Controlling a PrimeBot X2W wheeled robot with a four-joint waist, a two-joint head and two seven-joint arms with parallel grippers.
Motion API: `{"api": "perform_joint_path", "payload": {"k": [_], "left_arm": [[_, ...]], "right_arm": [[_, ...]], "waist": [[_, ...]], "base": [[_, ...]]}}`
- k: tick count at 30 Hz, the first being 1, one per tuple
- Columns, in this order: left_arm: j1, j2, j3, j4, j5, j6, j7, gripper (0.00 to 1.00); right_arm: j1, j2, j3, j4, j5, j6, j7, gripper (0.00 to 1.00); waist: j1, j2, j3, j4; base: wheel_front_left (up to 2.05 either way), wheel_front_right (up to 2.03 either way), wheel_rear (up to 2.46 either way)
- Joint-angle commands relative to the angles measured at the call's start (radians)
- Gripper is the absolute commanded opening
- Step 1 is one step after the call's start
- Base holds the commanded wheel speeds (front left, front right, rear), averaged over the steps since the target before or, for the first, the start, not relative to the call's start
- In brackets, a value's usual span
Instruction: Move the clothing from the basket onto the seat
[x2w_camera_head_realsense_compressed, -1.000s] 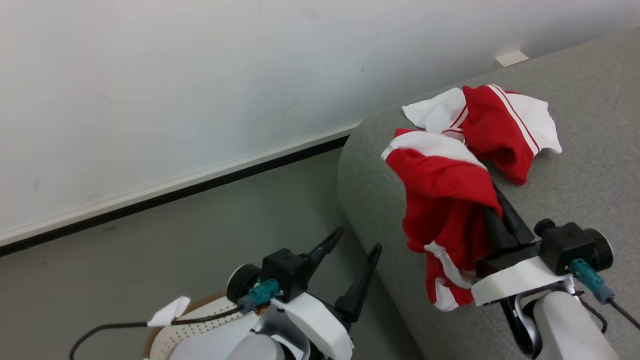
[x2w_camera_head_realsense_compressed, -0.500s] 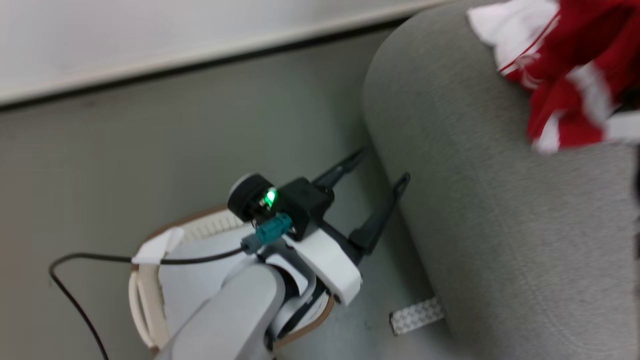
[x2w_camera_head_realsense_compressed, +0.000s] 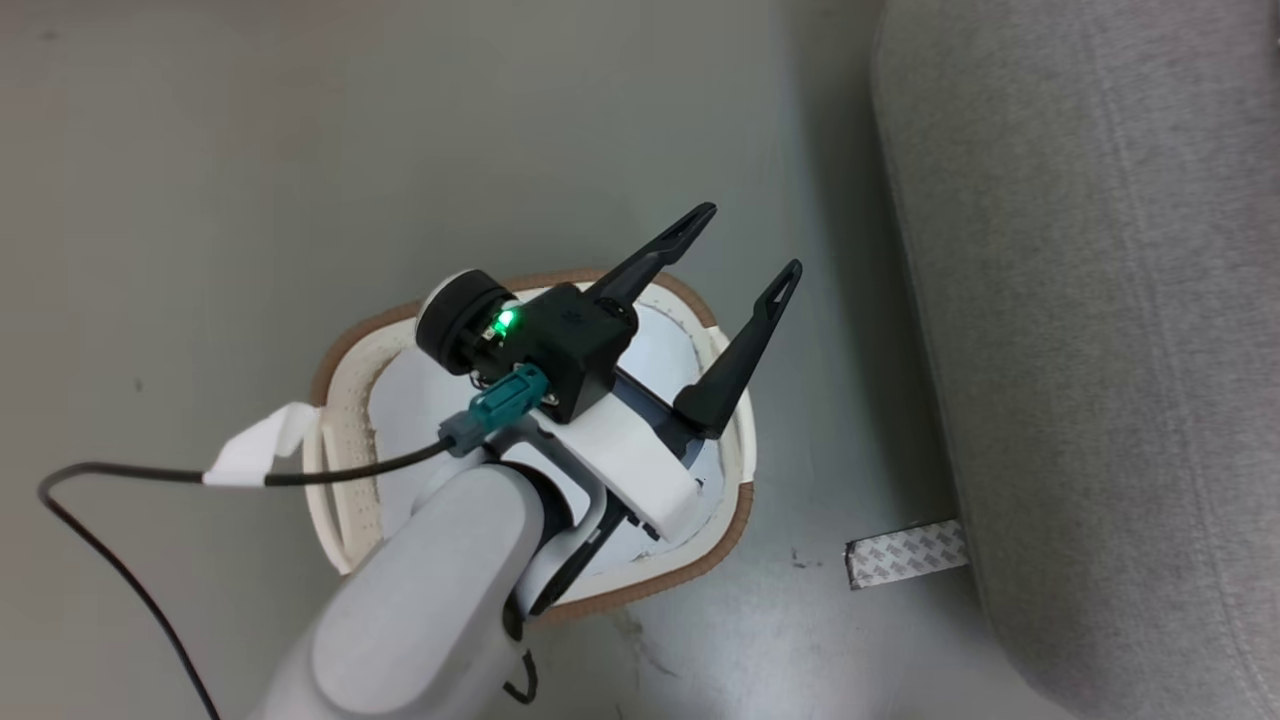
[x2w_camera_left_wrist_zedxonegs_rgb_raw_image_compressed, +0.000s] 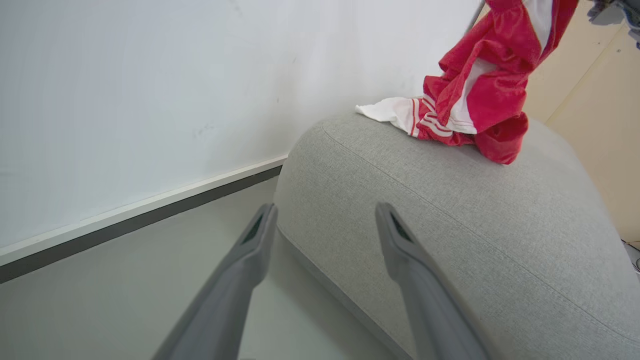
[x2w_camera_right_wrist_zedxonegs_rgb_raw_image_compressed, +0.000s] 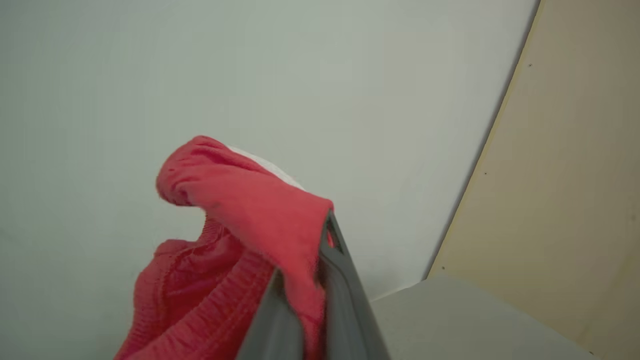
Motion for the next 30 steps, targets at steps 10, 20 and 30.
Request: {"api": "perform_joint_path", "payload": {"k": [10,20,30], "left_arm": [[0.015,0.000,-0.010,0.018,-0.009,0.011,-0.009,1.00],[0.049,0.019,0.018,0.037,-0.033,0.037,-0.033,1.00],[0.170,0.036,0.083,0.118,-0.084,0.088,-0.148,1.00]], "right_arm": [[0.159,0.045,-0.263,0.273,-0.165,-0.002,-0.092,0.19],[0.174,0.103,-0.343,0.368,-0.253,-0.002,-0.174,1.00],[0.425,0.237,-0.135,0.111,-0.196,-0.002,-0.175,1.00]], "waist": [[-0.0003,0.0000,0.024,0.034],[-0.0003,0.0000,-0.040,0.027],[-0.0003,0.0000,-0.240,0.040]], "base": [[0.00,0.00,0.00],[0.00,0.00,0.00],[0.00,0.00,0.00]]}}
